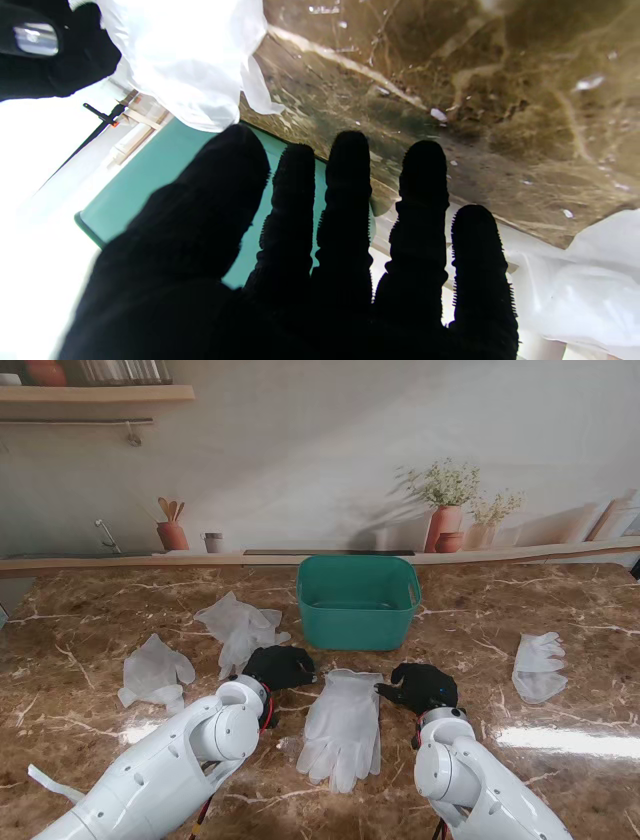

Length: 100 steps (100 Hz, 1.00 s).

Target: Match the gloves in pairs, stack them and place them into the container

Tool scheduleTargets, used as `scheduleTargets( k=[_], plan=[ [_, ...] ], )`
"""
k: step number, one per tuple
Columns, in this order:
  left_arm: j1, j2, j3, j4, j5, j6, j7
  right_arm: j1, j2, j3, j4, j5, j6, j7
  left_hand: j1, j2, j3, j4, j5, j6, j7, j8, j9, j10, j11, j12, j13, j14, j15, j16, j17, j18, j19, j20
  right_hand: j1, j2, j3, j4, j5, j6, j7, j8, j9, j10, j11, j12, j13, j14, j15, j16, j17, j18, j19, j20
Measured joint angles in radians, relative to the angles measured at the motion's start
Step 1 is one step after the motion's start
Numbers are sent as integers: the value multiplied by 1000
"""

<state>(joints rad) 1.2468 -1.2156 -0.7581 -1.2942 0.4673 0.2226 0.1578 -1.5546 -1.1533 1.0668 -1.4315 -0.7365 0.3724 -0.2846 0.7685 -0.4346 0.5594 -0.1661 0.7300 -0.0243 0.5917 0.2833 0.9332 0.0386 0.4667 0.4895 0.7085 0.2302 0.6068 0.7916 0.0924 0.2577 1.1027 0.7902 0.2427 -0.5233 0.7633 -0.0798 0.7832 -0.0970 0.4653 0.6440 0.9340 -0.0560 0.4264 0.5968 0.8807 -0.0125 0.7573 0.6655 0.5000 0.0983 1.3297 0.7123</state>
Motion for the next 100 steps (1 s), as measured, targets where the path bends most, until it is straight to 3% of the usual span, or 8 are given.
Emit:
scheduleTargets(
  k=[12,20,34,51,68,83,93,100],
  plan=[
    [-10,4,18,0,-6,0,-7,15,7,-15,16,-22,-32,1,-85,19,51,23,-42,30,-124,3,-217,25,-71,-69,-110,2,-77,-33,-37,0,-39,-5,68,-54,0,2,-61,21,-76,-24,-89,1,-63,-89,-20,-17,-62,-21,-15,-2,-25,-1],
    [-22,3,34,4,-20,2,-15,36,14,-39,27,-38,-38,4,-86,30,45,23,-56,56,-188,-4,-275,31,-88,-99,-144,2,-97,-39,-43,0,-51,-6,73,-109,80,2,-82,27,-88,-47,-118,1,-85,-143,-20,-20,-120,-56,-16,-4,-29,-2],
    [-41,-6,51,19,-45,2,-20,57,18,-60,30,-64,-38,29,-86,40,48,37,-77,77,-255,-38,-306,40,-99,-132,-153,-2,-86,-45,-53,0,-64,-6,73,-166,174,-15,-140,62,-127,-90,-160,11,-89,-169,-33,-18,-204,-96,-16,-11,-38,-2],
    [-62,-13,72,33,-54,0,-31,68,32,-99,11,-107,-11,64,-87,49,26,38,-65,81,-260,-40,-307,41,-96,-136,-171,-15,-85,-45,-63,0,-74,-6,73,-208,211,-27,-208,88,-177,-145,-167,12,-45,-169,-34,-19,-172,-93,-15,-12,-38,-2],
    [-65,-14,72,37,-48,-12,-37,94,38,-142,11,-101,1,98,-87,49,26,38,-65,82,-260,-50,-318,41,-100,-141,-175,-15,-96,-56,-65,0,-81,-14,72,-233,225,-37,-231,112,-190,-198,-138,-14,169,38,-45,-29,-4,20,-30,-13,-60,-2],
    [-44,-12,52,25,-36,-21,-33,129,36,-209,32,-94,56,91,-87,49,26,38,-92,82,-272,-50,-318,41,-100,-141,-174,-16,-111,-67,-76,0,-92,-17,71,-260,235,-49,-252,94,-161,-208,-221,-50,340,290,-280,-31,108,141,-171,-28,-158,-1],
    [-18,-6,31,-2,-19,-27,-25,150,30,-239,55,-101,62,81,-87,49,26,38,-90,83,-260,-50,-318,41,-100,-141,-174,-16,-111,-69,-78,0,-94,-17,71,-264,235,-57,-239,68,-107,-156,-383,-44,291,313,-464,-27,68,139,-253,-53,-218,16],
    [4,1,13,-29,-1,-30,-25,164,27,-259,66,-102,62,76,-87,49,26,38,-90,83,-260,-50,-318,41,-100,-141,-174,-16,-111,-71,-78,0,-104,-17,71,-265,235,-57,-233,81,-107,-113,-493,-22,143,198,-556,-39,-13,69,-287,-75,-257,34]
  ],
)
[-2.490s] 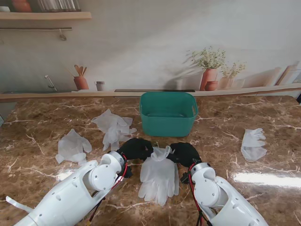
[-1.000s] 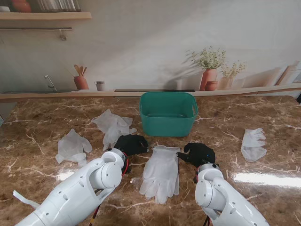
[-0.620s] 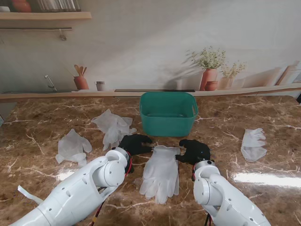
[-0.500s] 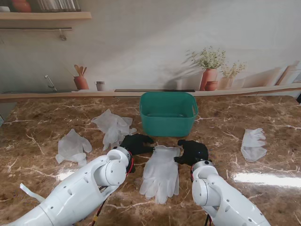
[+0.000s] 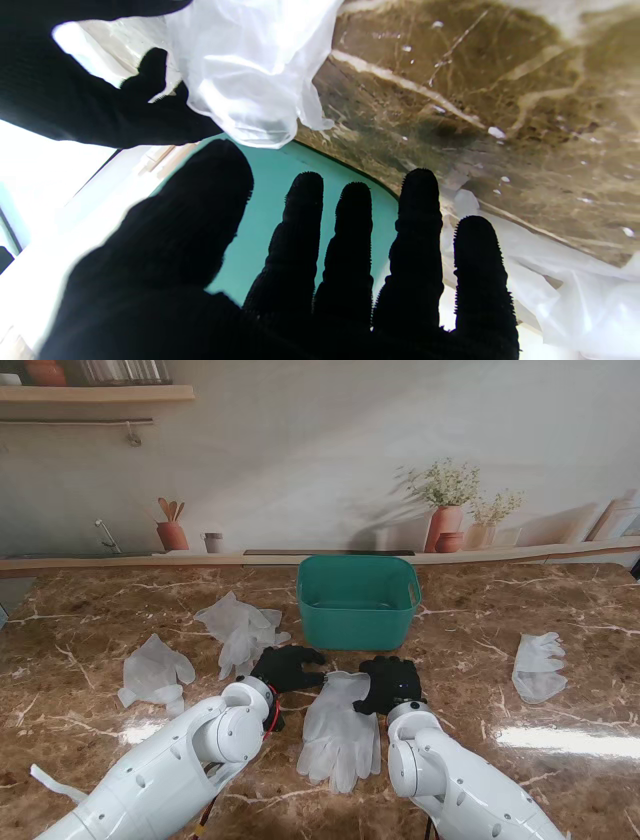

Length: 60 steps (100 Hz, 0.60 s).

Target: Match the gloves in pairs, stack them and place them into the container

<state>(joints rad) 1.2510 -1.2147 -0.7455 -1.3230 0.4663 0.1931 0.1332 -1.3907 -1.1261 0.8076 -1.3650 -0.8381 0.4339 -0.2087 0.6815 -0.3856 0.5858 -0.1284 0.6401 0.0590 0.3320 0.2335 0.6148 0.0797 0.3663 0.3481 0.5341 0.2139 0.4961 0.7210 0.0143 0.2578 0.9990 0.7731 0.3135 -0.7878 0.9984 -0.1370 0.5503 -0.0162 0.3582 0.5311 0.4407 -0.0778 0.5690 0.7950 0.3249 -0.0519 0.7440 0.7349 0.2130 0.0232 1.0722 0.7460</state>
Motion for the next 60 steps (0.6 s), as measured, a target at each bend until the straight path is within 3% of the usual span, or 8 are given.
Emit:
scheduleTargets(
  k=[10,14,21,25,34,60],
  plan=[
    [27,9,-25,-34,14,0,0,16,-5,-15,12,0,-4,-12,0,0,0,0,0,0,0,0,0,0,0,0,0,0,0,-1,-2,0,-1,-1,0,0,0,0,37,-13,20,89,-67,35,-186,-270,-41,-7,-267,-235,-15,1,-88,0],
    [34,12,-31,-42,18,-2,2,19,-7,-18,15,0,-7,-15,0,0,0,0,0,0,0,0,0,0,0,0,0,0,0,-1,-6,0,-1,-1,0,0,0,0,49,-24,30,118,-64,48,-221,-335,-35,-7,-349,-297,6,9,-122,-27],
    [50,17,-49,-60,32,-5,4,21,-10,-17,15,1,-9,-14,0,0,0,0,0,0,0,0,0,0,0,0,0,0,0,-1,-7,0,-2,-1,0,-5,8,0,54,-25,39,142,1,70,-249,-405,101,27,-425,-374,56,44,-160,-76],
    [62,20,-63,-76,45,-8,4,17,-12,-10,9,7,-8,-10,0,0,0,0,0,0,0,0,0,0,0,0,0,0,0,-1,-8,0,-3,-1,0,-13,12,0,53,-12,38,143,39,74,-256,-425,157,50,-445,-396,77,58,-160,-93],
    [85,29,-85,-111,70,-13,6,0,-15,11,-16,15,-7,-12,0,0,0,0,0,0,0,0,0,0,0,0,0,0,0,-1,-8,0,-12,-1,0,-15,15,0,-11,35,-84,74,121,77,-259,-452,246,88,-460,-397,107,84,-161,-97],
    [122,40,-119,-157,92,-17,14,45,-8,-51,-7,4,-16,13,0,0,-16,0,0,0,0,0,0,0,0,0,0,0,-12,-1,-10,0,-14,-1,38,-19,32,0,-51,45,-122,4,171,76,-253,-455,388,86,-427,-395,200,83,-83,-97]
  ],
)
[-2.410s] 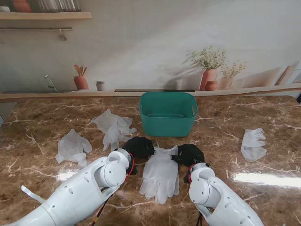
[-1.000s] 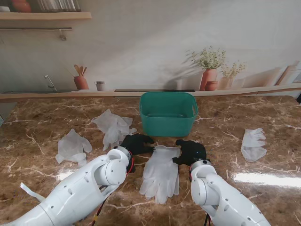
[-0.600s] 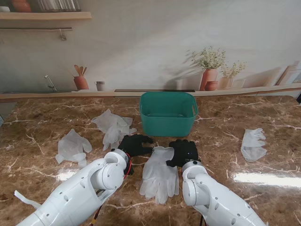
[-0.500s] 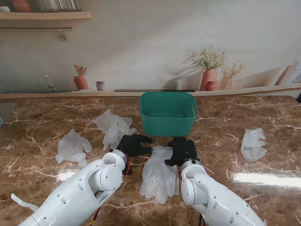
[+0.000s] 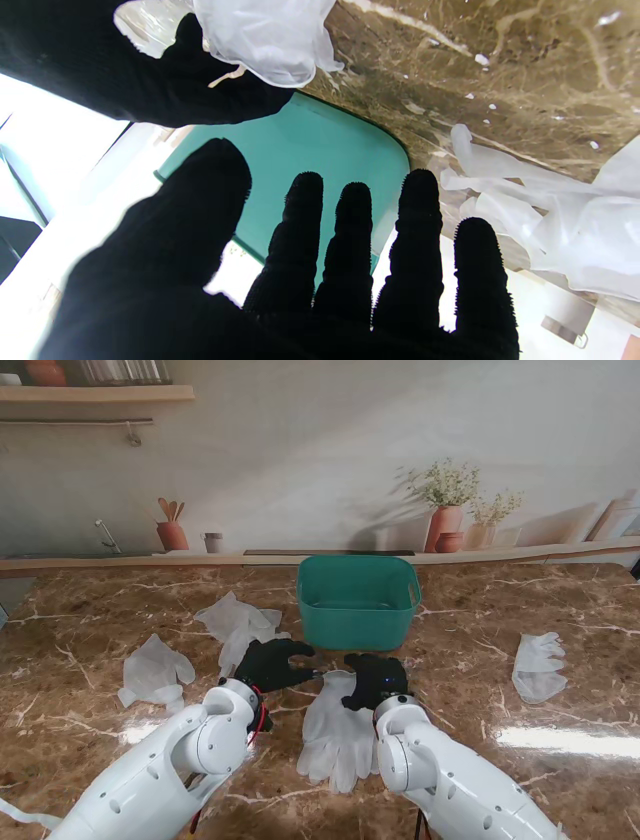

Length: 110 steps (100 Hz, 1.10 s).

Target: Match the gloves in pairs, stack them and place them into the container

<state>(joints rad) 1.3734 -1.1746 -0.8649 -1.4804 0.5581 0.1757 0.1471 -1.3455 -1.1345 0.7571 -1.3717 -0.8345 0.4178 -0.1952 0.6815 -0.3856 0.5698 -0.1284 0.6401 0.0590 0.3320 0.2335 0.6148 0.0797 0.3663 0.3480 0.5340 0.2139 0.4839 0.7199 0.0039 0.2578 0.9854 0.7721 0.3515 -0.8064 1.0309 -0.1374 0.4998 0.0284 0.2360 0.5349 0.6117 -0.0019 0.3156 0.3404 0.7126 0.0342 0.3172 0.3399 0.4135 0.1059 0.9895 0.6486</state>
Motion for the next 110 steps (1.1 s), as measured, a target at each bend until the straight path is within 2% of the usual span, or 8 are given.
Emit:
scheduleTargets(
  k=[18,31,45,52,56,81,99,110],
  plan=[
    [25,4,-25,-25,14,-11,9,60,-6,-63,47,11,11,-4,0,0,0,0,0,0,0,0,0,0,0,0,-13,1,-10,-4,-11,0,-37,-11,15,-40,38,0,-46,36,3,-70,53,-23,125,71,9,-36,139,142,18,-20,60,0],
    [41,5,-43,-41,25,-19,19,90,-13,-98,60,28,47,9,0,0,0,0,0,0,0,0,0,0,0,0,-12,1,-13,-7,-12,0,-40,-12,26,-105,71,-1,8,0,71,-91,193,-124,468,423,-31,-86,378,353,-20,-20,57,0],
    [62,7,-62,-62,40,-21,32,92,-16,-104,58,29,58,34,0,0,0,0,0,0,0,0,-15,0,0,0,-12,1,-24,-14,-13,0,-51,-13,70,-163,104,-59,119,-64,146,-52,202,-138,508,660,-162,-92,541,477,-112,-16,0,11],
    [73,7,-75,-71,47,-21,39,88,-16,-98,54,24,48,26,0,0,-4,1,0,-1,0,0,-15,0,0,0,-12,1,-26,-16,-13,0,-52,-14,130,-186,81,-173,190,-174,158,-1,108,-132,418,659,-252,-94,507,463,-137,-21,-7,27],
    [80,7,-81,-76,51,-21,42,83,-15,-94,51,20,38,21,0,0,-8,1,0,-1,0,0,-15,0,0,0,-12,1,-26,-16,-13,0,-53,-15,149,-188,75,-177,267,-316,420,111,63,-122,346,593,-277,-94,439,405,-146,-26,-9,36],
    [111,11,-110,-101,67,-24,55,37,-14,-49,44,14,-68,-36,0,0,-19,1,0,-2,0,0,-15,0,0,0,-12,1,-38,-26,-14,0,-65,-24,211,-185,78,-176,469,-380,650,483,356,-87,88,176,109,-67,57,120,140,9,112,37],
    [126,14,-125,-112,72,-26,56,2,-20,0,42,41,-126,-85,0,11,-27,1,0,-3,0,0,-15,-1,-6,-1,-12,1,-39,-30,-14,0,-66,-24,277,-209,64,-177,491,-380,661,456,622,-110,204,368,434,-58,347,270,324,17,354,23],
    [134,15,-135,-117,76,-29,59,-14,-27,18,58,36,-149,-147,0,11,-36,1,0,-3,0,0,-15,-1,-6,-1,-12,1,-51,-38,-14,0,-66,-24,276,-166,44,-177,445,-363,663,216,623,-117,245,425,443,-59,433,330,325,6,382,23]
  ],
)
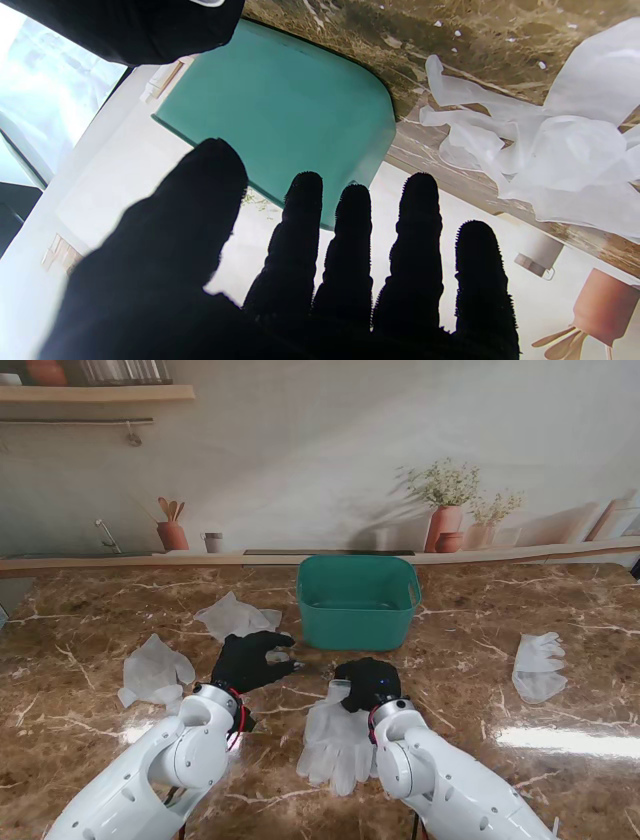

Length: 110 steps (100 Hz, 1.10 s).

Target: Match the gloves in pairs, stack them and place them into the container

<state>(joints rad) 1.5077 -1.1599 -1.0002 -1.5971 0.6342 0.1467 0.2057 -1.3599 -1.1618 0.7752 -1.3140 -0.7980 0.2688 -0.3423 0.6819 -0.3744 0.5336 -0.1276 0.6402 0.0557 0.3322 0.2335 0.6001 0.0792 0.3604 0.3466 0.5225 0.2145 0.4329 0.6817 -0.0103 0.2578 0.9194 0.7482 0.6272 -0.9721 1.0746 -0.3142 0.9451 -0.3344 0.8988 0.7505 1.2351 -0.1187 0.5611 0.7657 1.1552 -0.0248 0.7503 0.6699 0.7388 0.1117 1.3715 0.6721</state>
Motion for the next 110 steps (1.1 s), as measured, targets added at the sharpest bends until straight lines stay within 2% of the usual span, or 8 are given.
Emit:
scheduleTargets(
  k=[9,15,18,26,52,71,85,110],
  plan=[
    [8,1,-8,-4,2,-5,3,-5,-1,20,0,-23,-9,0,0,0,0,0,0,0,0,0,0,0,0,0,1,0,-26,-23,0,-3,-33,-16,0,29,-9,0,-7,8,11,-153,0,0,8,12,-1,0,56,22,-18,-1,11,0],
    [12,1,-12,-7,3,-9,5,-3,1,24,0,-55,-14,-1,0,0,0,0,0,0,0,0,0,0,0,0,4,0,-60,-52,0,-6,-62,-49,0,32,-13,0,-5,8,13,-204,0,0,14,22,-1,0,88,34,-20,-5,13,0],
    [14,1,-15,-9,3,-11,5,-1,3,27,0,-70,-18,-4,0,0,0,9,0,0,0,0,0,0,0,0,-5,0,-65,-64,0,-10,-64,-57,0,32,-13,0,-2,8,16,-227,0,0,20,23,-1,0,114,39,-25,-11,15,0],
    [19,1,-21,-13,3,-14,6,9,9,32,1,-95,-33,-17,0,0,0,9,0,0,0,0,0,0,0,0,-3,-1,-76,-80,0,-14,-75,-72,0,32,-14,0,4,9,25,-262,1,1,22,26,-1,-1,169,49,-25,-13,23,0],
    [26,2,-34,-19,6,-17,17,21,23,71,0,-165,-63,-77,0,0,0,9,0,0,0,0,0,0,0,-11,-3,-12,-88,-104,0,-14,-77,-88,0,43,-23,0,4,10,37,-269,1,3,35,44,-2,-1,214,59,-25,-18,23,0],
    [29,2,-37,-19,5,-16,27,-52,48,102,-87,-268,-65,-100,0,0,0,9,0,-1,0,0,0,0,-24,-36,-3,-12,-113,-135,-10,-14,-87,-101,-1,47,-23,0,4,11,37,-269,1,3,46,48,-3,-2,222,59,-25,-22,23,0],
    [30,2,-40,-20,7,-22,25,-108,59,99,-125,-280,-68,-99,0,0,0,9,1,-3,0,0,0,0,-24,-38,-3,-13,-115,-141,-11,-14,-89,-101,-2,47,-23,0,4,27,37,-269,1,3,46,48,-3,-2,222,59,-26,-23,23,0],
    [34,3,-43,-26,7,-25,22,-173,60,76,-142,-262,-48,-94,0,0,0,9,1,-9,0,0,0,0,-24,-48,-18,-14,-125,-152,-13,-14,-89,-108,-3,56,-23,0,4,34,37,-279,12,4,47,48,-3,-2,224,59,-18,-23,48,0]
  ],
)
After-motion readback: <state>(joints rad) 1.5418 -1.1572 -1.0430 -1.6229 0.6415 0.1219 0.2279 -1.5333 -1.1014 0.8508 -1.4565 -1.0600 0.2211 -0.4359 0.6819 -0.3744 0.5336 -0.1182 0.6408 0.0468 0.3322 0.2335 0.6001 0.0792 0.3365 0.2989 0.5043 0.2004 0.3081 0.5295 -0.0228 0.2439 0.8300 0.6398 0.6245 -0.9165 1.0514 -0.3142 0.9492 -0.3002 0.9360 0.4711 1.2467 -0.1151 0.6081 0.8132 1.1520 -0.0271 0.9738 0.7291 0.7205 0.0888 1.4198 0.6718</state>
